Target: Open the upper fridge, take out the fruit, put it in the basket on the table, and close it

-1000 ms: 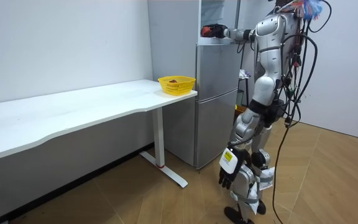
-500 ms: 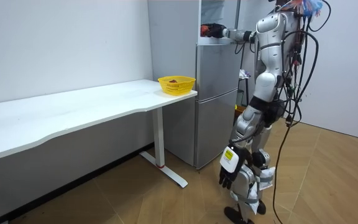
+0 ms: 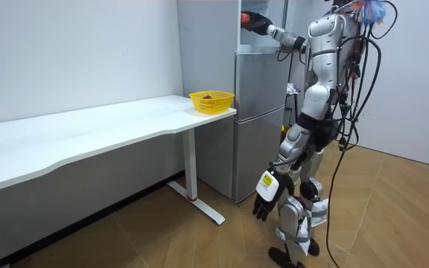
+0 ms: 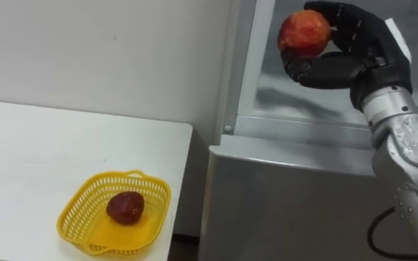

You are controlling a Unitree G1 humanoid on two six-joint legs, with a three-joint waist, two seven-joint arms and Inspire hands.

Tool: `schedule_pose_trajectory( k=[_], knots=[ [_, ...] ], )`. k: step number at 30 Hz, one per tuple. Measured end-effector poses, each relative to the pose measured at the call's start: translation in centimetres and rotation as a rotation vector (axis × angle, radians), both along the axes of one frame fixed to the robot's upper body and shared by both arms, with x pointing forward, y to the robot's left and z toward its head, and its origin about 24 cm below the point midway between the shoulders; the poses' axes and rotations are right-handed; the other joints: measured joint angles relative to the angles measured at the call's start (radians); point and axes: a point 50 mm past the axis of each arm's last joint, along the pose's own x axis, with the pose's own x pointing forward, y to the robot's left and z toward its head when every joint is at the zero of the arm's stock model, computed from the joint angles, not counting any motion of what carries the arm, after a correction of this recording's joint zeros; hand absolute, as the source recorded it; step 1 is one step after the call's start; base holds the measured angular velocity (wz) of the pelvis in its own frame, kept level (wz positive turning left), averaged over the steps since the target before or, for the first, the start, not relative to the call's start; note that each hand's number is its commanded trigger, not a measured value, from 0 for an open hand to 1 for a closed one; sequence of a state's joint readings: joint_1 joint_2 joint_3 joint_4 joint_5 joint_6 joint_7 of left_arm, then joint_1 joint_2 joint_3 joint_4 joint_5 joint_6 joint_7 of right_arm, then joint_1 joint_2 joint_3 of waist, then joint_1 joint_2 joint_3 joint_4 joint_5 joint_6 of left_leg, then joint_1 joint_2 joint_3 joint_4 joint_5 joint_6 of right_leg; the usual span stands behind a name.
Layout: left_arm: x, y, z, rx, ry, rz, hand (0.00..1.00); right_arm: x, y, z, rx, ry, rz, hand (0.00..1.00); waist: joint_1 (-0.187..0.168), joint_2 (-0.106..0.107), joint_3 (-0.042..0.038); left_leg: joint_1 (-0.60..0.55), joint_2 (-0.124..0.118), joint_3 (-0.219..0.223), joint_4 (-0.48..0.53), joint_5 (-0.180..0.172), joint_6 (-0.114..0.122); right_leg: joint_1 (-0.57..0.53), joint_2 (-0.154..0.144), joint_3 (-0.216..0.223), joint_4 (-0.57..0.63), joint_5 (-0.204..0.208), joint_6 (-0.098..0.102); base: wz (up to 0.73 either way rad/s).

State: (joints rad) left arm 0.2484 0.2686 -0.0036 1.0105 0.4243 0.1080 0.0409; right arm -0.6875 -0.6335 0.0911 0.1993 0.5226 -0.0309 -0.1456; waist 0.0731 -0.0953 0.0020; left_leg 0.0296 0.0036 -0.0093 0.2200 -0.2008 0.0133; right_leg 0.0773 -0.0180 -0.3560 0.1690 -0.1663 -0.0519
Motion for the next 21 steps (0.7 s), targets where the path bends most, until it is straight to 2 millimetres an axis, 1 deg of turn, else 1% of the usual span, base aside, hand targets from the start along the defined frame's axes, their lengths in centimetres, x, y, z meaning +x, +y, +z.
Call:
schedule_pose_trajectory(
  k=[2, 6, 7, 8, 11, 13, 15, 18, 21],
  knots=[
    [-0.1, -0.5, -0.2, -0.012, -0.001, 0.004, 0.0, -0.8, 0.9, -0.1, -0.036, -0.034, 0.002, 1.0, -0.013, 0.011, -0.0014, -0.001, 0.001, 0.004, 0.001, 0.0, 0.0, 0.001, 0.0, 0.006, 0.002, 0.0, 0.0, -0.06],
    [-0.3, -1.3, -0.6, -0.04, 0.012, 0.008, 0.0, -1.9, 1.7, -0.1, -0.065, -0.096, -0.019, 1.0, -0.016, 0.027, -0.004, 0.009, 0.003, 0.014, 0.0, -0.001, 0.0, 0.01, 0.002, 0.016, 0.002, 0.0, 0.0, -0.07],
    [-0.5, -1.5, -0.7, -0.049, 0.018, 0.011, 0.0, -2.4, 2.2, 0.1, -0.065, -0.124, -0.016, 1.0, -0.016, 0.034, -0.0038, 0.013, 0.004, 0.025, 0.0, -0.001, 0.0, 0.009, 0.003, 0.028, 0.002, 0.0, 0.0, -0.2],
    [-0.7, -1.6, -0.8, -0.055, 0.02, 0.014, 0.0, -3.0, 2.7, 0.3, -0.068, -0.157, -0.011, 1.0, -0.017, 0.039, -0.0039, 0.016, 0.005, 0.032, 0.0, -0.001, 0.0, 0.009, 0.003, 0.031, 0.002, 0.0, -0.001, -0.17],
    [-0.8, -1.7, -0.9, -0.06, 0.022, 0.02, 0.0, -4.5, 3.4, 0.6, -0.084, -0.238, -0.002, 1.0, -0.018, 0.043, -0.003, 0.018, 0.005, 0.035, 0.002, -0.001, 0.0, 0.009, 0.004, 0.036, 0.002, 0.0, -0.001, -0.06],
    [-0.6, -1.9, -0.9, -0.069, 0.01, 0.018, 0.0, -4.9, 3.7, 1.0, -0.104, -0.274, -0.011, 1.0, -0.023, 0.044, -0.0023, 0.017, 0.005, 0.036, 0.002, -0.001, 0.0, 0.009, 0.003, 0.037, 0.001, 0.0, 0.0, -0.02],
    [-0.5, -2.0, -0.9, -0.077, 0.003, 0.029, 0.0, -5.1, 3.9, 1.1, -0.114, -0.301, -0.026, 1.0, -0.02, 0.045, -0.0021, 0.02, 0.005, 0.039, 0.002, -0.001, 0.0, 0.009, 0.004, 0.039, 0.002, 0.0, 0.0, -0.03],
    [0.0, -2.1, -0.9, -0.086, -0.01, 0.029, 0.0, -6.2, 4.9, 1.6, -0.152, -0.369, -0.033, 1.0, -0.02, 0.05, 0.0009, 0.025, 0.005, 0.04, 0.001, -0.001, 0.0, 0.005, 0.004, 0.045, 0.004, 0.0, 0.0, -0.04],
    [0.4, -2.2, -0.9, -0.092, -0.026, 0.016, 0.0, -7.5, 5.7, 1.6, -0.181, -0.42, -0.012, 1.0, -0.02, 0.052, 0.0008, 0.029, 0.005, 0.043, -0.003, -0.001, 0.0, 0.005, 0.003, 0.048, 0.008, -0.002, 0.001, -0.01]
  ],
)
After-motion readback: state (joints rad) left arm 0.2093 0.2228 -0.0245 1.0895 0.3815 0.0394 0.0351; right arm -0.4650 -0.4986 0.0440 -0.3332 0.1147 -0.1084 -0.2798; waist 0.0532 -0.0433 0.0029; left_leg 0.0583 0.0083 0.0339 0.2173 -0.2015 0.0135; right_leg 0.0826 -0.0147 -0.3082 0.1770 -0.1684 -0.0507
